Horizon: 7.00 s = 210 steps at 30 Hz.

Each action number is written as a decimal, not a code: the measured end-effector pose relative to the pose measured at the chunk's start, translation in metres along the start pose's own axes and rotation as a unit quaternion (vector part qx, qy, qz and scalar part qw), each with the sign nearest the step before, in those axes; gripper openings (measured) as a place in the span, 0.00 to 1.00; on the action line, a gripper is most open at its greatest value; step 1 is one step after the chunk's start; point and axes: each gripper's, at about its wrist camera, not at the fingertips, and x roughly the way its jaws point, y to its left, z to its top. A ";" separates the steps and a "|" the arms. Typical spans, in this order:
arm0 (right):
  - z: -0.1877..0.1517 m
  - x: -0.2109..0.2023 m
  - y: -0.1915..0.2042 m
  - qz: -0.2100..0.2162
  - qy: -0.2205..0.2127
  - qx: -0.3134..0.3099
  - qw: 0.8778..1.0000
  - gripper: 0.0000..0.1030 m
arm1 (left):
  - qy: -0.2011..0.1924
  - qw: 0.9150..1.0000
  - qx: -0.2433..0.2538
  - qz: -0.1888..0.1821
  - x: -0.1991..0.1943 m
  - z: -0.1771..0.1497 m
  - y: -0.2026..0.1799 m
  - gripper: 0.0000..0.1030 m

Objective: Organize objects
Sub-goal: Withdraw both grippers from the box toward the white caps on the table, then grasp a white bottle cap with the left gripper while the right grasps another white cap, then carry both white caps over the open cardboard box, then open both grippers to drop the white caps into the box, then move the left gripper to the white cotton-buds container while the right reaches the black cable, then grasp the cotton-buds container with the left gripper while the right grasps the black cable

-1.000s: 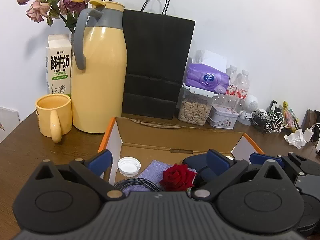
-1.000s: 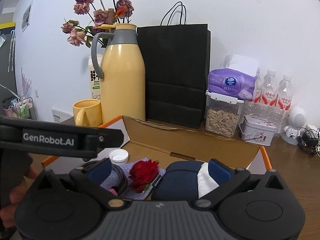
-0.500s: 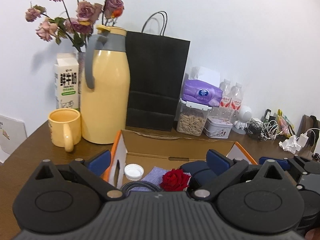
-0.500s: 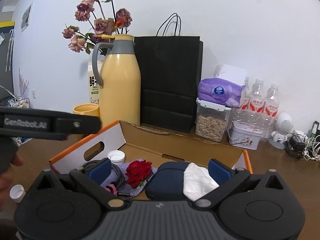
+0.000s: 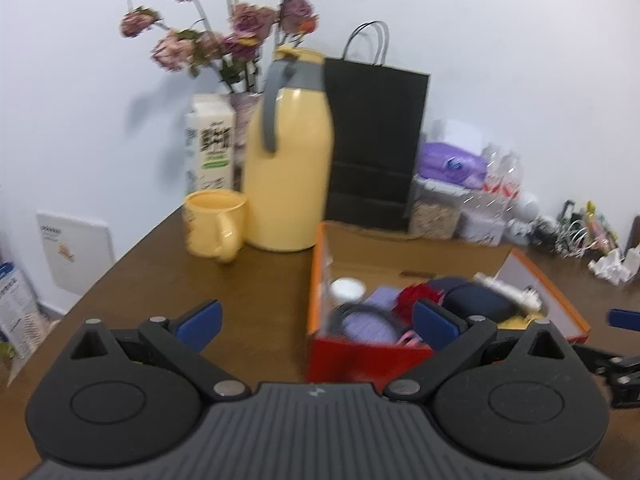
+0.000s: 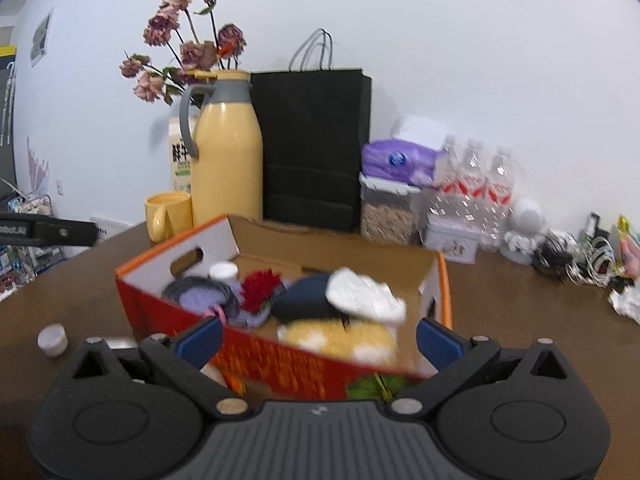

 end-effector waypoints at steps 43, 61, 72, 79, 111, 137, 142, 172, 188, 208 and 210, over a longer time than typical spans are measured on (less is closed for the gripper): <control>-0.074 0.012 -0.024 0.003 0.071 0.030 0.997 0.26 | 0.121 0.989 0.014 0.080 0.000 -0.077 0.058 1.00; -0.077 0.012 -0.022 -0.002 0.070 0.030 0.997 0.26 | 0.099 0.993 0.033 0.059 0.012 -0.081 0.043 0.40; -0.074 0.006 -0.020 -0.006 0.052 0.027 0.998 0.26 | 0.049 0.998 0.028 0.033 0.001 -0.055 0.031 0.40; -0.049 0.000 -0.013 -0.004 0.018 0.013 1.000 0.26 | 0.000 0.999 0.041 0.002 -0.001 -0.023 0.008 0.40; 0.021 0.107 0.043 0.040 0.001 -0.006 0.999 0.27 | -0.002 0.996 0.042 -0.078 0.103 0.015 -0.061 0.40; 0.013 0.086 0.034 0.023 -0.012 0.011 1.000 1.00 | -0.038 0.996 0.032 -0.071 0.076 0.014 -0.062 1.00; 0.014 0.081 0.034 0.022 -0.016 0.008 1.000 1.00 | -0.046 0.996 0.029 -0.075 0.066 0.017 -0.062 1.00; -0.065 0.007 -0.003 0.002 0.053 0.025 0.998 1.00 | 0.131 0.991 0.011 -0.034 0.029 -0.072 -0.048 1.00; -0.072 0.026 -0.009 -0.006 0.087 0.047 0.995 1.00 | 0.131 0.989 -0.046 -0.048 0.030 -0.084 -0.033 0.67; -0.063 0.053 -0.005 0.003 0.111 0.033 0.993 0.85 | 0.111 0.990 -0.059 -0.059 0.037 -0.080 0.004 0.65; -0.061 0.054 -0.004 0.015 0.107 0.026 0.994 0.77 | 0.109 0.991 -0.055 -0.059 0.037 -0.080 0.003 0.65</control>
